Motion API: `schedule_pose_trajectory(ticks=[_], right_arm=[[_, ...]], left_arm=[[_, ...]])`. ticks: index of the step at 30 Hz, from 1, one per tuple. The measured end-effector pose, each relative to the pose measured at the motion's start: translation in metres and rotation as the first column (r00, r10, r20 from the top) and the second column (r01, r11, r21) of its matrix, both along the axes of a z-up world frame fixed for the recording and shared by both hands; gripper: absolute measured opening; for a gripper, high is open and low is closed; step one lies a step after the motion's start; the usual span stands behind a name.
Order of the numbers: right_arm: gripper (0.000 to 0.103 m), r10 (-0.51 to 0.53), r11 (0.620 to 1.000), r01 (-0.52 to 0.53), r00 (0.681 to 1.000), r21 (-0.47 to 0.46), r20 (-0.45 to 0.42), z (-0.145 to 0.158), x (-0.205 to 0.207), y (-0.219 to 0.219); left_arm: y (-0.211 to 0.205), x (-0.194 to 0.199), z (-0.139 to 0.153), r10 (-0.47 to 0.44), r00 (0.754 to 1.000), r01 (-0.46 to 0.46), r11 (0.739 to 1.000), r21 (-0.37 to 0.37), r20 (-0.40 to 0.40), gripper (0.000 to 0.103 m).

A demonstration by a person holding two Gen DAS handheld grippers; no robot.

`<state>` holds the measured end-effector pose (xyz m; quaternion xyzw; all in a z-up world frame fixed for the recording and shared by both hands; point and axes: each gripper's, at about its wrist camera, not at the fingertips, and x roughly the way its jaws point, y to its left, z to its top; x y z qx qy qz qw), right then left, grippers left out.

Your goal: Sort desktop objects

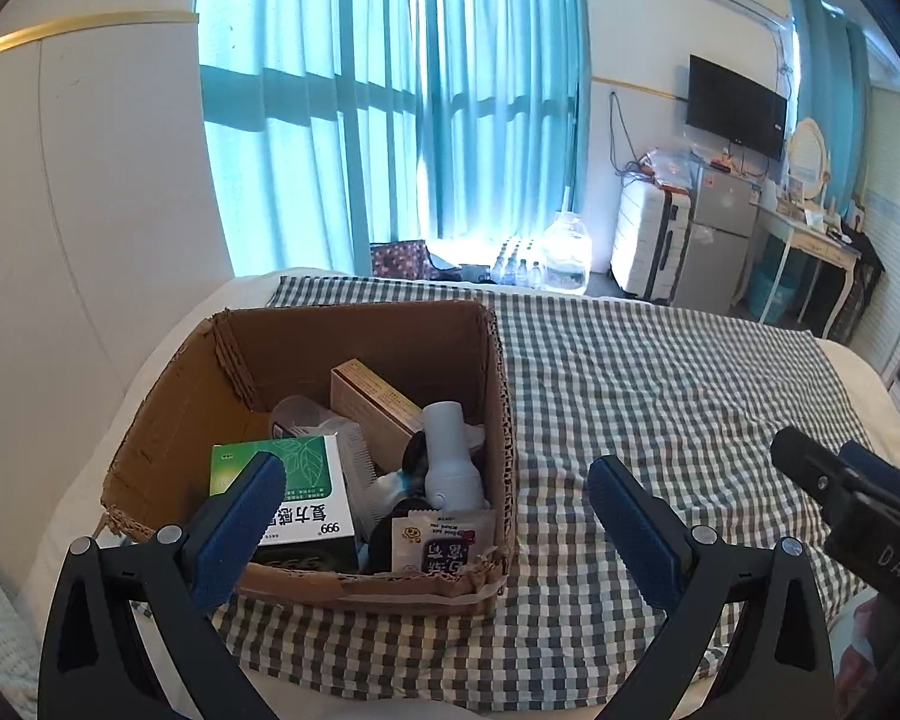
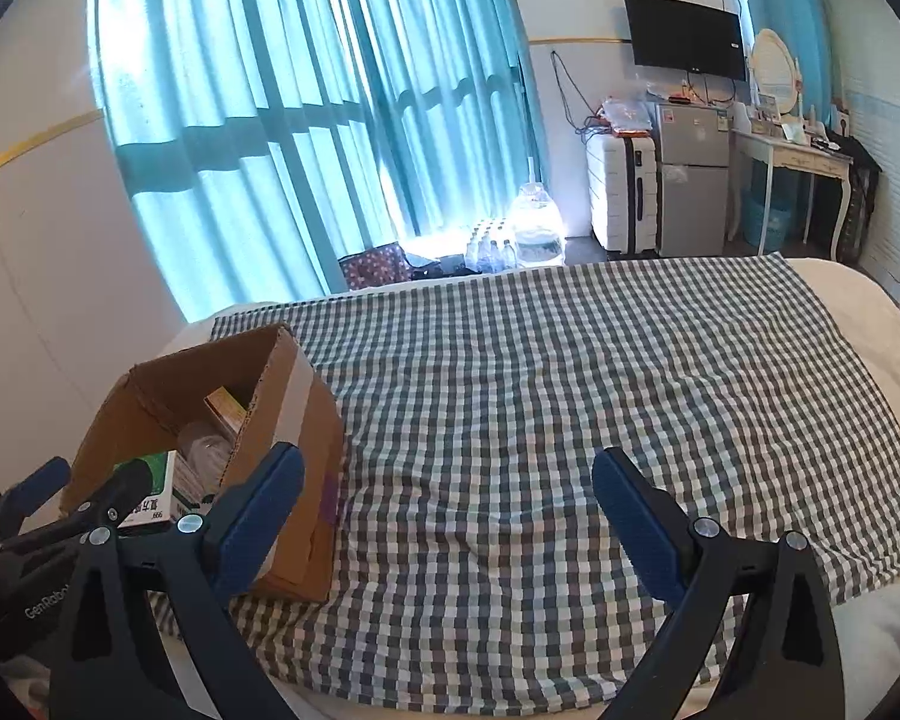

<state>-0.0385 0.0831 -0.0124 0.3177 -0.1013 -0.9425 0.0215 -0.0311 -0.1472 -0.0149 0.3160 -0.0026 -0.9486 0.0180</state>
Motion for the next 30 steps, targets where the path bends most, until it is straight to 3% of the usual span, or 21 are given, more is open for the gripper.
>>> schedule_pose_trajectory(ticks=[10, 15, 23, 26, 30], right_arm=[[0.097, 0.003, 1.000, -0.004, 1.000, 0.022, 0.022, -0.005, -0.003, -0.004], [0.097, -0.002, 1.000, 0.001, 1.000, 0.019, 0.027, -0.009, -0.001, -0.003], [0.097, 0.013, 0.998, -0.014, 1.000, 0.065, 0.018, -0.006, 0.000, -0.007], [0.097, 0.014, 0.997, -0.015, 1.000, 0.075, 0.018, -0.007, 0.001, -0.006], [0.097, 0.010, 0.996, -0.011, 1.000, 0.083, 0.021, -0.008, 0.000, -0.009]], left_arm=[[-0.011, -0.007, -0.004, 0.039, 0.999, -0.040, 0.999, 0.021, 0.035, 0.103], [-0.008, -0.008, -0.008, 0.038, 0.999, -0.038, 0.999, -0.018, 0.036, 0.103], [-0.017, -0.010, -0.011, 0.049, 0.996, -0.053, 0.996, 0.069, 0.069, 0.103], [-0.019, -0.007, -0.012, 0.012, 0.999, -0.017, 0.995, 0.102, 0.049, 0.103], [-0.019, -0.006, -0.014, 0.017, 0.999, -0.022, 0.995, 0.094, 0.051, 0.103]])
